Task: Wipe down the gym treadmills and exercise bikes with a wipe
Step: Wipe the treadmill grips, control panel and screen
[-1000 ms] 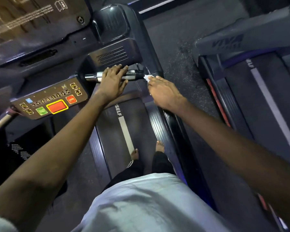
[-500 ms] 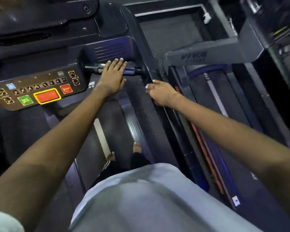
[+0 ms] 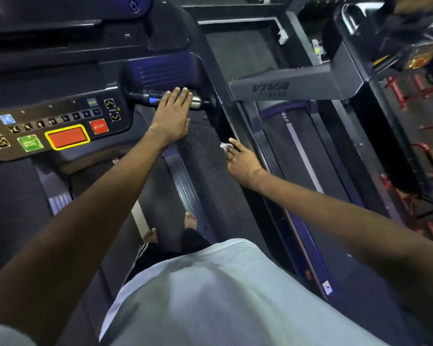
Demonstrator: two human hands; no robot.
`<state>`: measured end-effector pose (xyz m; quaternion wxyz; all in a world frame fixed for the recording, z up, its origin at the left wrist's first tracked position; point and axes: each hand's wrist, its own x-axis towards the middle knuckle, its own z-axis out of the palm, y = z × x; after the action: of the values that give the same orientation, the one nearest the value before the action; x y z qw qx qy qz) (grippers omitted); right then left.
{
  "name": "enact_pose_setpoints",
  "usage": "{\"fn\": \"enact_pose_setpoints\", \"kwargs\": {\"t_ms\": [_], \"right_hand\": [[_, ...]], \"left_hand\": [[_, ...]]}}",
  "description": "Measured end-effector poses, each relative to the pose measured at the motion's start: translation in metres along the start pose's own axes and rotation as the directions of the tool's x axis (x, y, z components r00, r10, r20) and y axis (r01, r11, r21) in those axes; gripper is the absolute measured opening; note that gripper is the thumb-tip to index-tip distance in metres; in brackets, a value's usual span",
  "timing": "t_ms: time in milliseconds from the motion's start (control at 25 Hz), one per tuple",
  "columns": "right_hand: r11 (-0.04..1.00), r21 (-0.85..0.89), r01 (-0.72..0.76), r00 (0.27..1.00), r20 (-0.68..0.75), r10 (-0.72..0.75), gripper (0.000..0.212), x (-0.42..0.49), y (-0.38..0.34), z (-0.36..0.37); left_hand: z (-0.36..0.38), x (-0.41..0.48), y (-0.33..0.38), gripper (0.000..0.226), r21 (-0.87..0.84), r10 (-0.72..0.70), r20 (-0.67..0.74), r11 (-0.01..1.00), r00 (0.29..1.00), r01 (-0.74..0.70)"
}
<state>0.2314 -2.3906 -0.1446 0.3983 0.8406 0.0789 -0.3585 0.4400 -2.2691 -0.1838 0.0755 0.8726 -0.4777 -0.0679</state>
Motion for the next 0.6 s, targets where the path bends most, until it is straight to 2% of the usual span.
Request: {"fn": "enact_pose_setpoints", "kwargs": {"t_ms": [200,400,600], "right_hand": [[0.997,-0.052,-0.058,0.998,0.031,0.059,0.058,-0.025,-0.02,0.018],[0.993,-0.057,-0.104,0.994,0.034,0.106,0.059,-0.047,-0.034,0.016],[0.991,-0.012,-0.131,0.989,0.069,0.132,0.058,-0.067,-0.052,0.027]], "left_hand": [[0.007,-0.006,0.008,0.07,0.005,0.074,0.017,0.997,0.997,-0.074],[0.005,-0.005,0.018,0.068,0.002,0.051,0.005,0.999,0.999,-0.051],[0.007,-0.012,0.033,0.061,-0.11,0.159,0.016,0.982,0.987,-0.156]]}}
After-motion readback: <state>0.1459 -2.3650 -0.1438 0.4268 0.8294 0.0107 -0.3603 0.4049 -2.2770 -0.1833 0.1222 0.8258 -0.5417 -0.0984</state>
